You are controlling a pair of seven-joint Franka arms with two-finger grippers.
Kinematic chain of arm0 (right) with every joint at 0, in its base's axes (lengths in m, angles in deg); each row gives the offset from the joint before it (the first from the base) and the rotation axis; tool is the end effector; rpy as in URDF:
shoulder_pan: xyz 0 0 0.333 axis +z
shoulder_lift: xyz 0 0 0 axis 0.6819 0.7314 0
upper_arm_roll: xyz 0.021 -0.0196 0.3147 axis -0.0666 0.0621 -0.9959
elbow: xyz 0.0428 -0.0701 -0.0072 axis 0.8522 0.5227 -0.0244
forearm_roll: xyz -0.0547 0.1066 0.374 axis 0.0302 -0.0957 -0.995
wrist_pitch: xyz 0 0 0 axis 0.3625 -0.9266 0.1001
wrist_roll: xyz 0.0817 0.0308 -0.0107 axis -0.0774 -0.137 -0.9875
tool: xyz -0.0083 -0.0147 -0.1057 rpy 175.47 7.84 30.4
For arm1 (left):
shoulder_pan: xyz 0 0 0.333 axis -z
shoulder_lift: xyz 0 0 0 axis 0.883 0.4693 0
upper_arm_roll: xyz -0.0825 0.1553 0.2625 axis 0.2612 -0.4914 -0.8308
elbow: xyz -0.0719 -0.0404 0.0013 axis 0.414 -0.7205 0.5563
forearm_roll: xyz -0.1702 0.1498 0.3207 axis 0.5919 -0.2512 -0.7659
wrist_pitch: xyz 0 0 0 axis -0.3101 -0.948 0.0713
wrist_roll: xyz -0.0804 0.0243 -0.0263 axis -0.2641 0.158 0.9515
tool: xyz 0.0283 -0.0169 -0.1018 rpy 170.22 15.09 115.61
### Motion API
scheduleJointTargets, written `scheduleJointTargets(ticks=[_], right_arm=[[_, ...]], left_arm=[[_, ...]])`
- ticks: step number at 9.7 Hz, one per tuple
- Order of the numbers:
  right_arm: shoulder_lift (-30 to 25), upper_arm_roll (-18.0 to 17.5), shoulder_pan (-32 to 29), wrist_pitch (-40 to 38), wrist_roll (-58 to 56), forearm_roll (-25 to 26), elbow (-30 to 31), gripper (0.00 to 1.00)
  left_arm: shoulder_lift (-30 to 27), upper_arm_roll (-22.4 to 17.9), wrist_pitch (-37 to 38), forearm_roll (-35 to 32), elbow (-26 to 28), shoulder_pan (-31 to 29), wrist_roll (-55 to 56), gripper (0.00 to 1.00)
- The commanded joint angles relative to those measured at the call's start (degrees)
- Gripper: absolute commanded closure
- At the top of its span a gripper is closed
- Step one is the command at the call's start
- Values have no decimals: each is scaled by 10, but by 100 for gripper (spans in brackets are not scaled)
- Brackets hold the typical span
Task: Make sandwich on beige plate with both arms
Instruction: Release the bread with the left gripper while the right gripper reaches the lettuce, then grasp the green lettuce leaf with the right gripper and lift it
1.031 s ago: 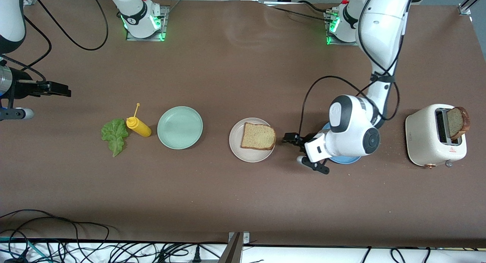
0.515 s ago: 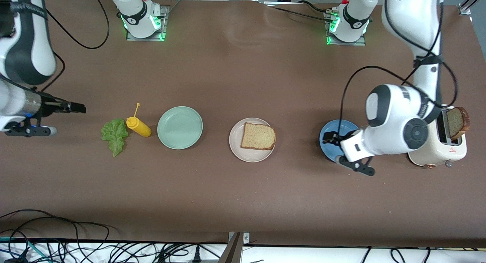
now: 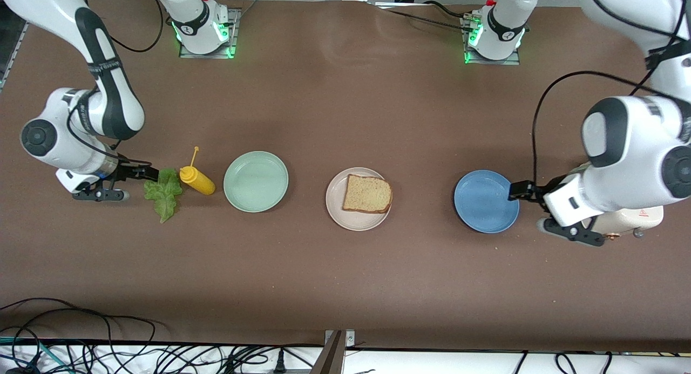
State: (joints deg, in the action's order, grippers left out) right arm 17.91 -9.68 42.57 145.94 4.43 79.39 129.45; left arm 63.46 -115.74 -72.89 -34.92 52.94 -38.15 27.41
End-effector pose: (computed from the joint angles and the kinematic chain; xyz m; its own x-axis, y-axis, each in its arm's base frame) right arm 0.5812 -0.0635 0.2298 0.9988 -0.0162 -0.0470 -0.0147 -0.9994 0.0320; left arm 0.6818 -0.0542 0.4435 0.9636 -0.2454 -0.1056 -0.2318 -0.9645 0.1263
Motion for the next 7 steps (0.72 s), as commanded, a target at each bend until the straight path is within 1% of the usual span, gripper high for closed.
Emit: scheduleJointTargets(ticks=[1, 2, 3, 5, 6, 7], right_arm=[[27, -14, 2, 56, -6, -44, -4, 0], [51, -16, 3, 101, -6, -45, -3, 0], [66, -23, 2, 136, -7, -45, -3, 0], [79, -30, 3, 154, -7, -46, -3, 0], [79, -30, 3, 155, -11, -46, -3, 15], [78, -30, 3, 154, -25, -46, -3, 48]], left_arm=[[-22, -17, 33, -56, -31, 0, 13, 0], [-45, -11, 33, -85, -31, -20, 37, 0], [-72, 9, 33, -103, -25, -33, 45, 0], [-112, 94, 35, -153, -9, -96, 66, 0], [-140, 120, 35, -175, 12, -108, 84, 0], [-166, 122, 35, -176, 35, -109, 88, 0]])
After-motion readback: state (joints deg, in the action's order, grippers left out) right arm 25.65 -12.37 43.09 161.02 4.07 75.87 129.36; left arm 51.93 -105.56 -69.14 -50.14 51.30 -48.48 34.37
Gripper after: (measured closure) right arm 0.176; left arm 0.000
